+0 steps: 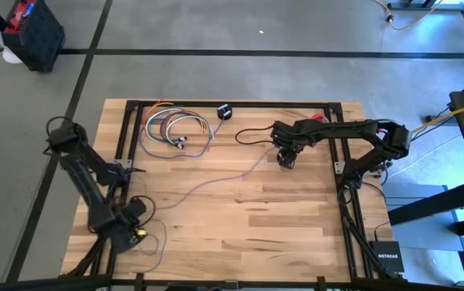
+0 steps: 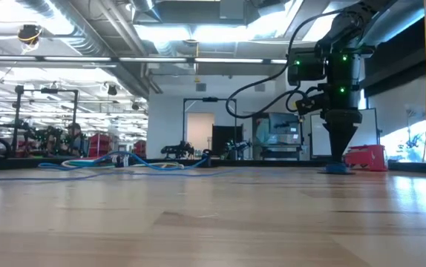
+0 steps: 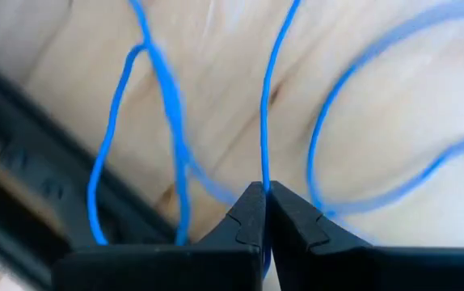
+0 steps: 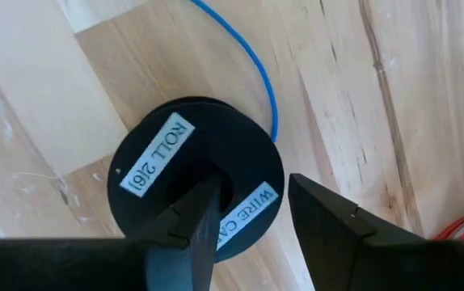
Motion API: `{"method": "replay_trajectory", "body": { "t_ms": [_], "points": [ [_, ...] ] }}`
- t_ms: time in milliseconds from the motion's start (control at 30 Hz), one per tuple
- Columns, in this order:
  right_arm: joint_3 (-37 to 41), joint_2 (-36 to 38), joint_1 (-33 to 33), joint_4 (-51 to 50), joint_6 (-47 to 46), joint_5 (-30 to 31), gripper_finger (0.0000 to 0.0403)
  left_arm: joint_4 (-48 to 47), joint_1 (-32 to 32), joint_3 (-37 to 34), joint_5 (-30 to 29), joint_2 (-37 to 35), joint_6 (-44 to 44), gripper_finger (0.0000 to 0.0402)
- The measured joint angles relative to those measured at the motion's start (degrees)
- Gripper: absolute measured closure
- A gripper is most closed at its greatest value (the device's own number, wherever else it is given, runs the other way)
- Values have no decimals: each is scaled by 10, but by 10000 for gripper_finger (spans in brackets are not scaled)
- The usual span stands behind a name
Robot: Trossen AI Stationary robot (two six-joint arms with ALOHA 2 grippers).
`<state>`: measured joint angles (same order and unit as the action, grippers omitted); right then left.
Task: Coil cords
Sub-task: Uncoil the blue wire from the black spool
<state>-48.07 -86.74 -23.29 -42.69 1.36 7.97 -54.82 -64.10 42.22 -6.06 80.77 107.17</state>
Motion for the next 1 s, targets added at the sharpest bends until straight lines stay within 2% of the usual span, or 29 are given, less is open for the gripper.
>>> {"method": "replay_trajectory", "body": {
  "t_ms": [200, 533, 600, 667, 800, 900, 1000],
  "points": [
    [0, 0, 0, 0, 0, 0, 251, 39, 75, 0, -5, 0, -112, 383],
    [0, 0, 0, 1, 0, 0, 251, 41, 223, 18, 24, -28, -326, 235],
    [0, 0, 0, 5, 0, 0, 251, 51, 261, 32, 12, -41, -369, 219],
    [0, 0, 0, 10, 0, 0, 251, 66, 297, 46, -25, -48, -422, 211],
    [0, 0, 0, 22, 0, 0, 251, 172, 370, 56, -89, -50, -566, 208],
    [0, 0, 0, 24, 0, 0, 251, 301, 426, 56, -115, -41, -690, 208],
    [0, 0, 0, 23, 0, 0, 251, 442, 472, 56, -177, -19, -798, 208]
  ]
}}
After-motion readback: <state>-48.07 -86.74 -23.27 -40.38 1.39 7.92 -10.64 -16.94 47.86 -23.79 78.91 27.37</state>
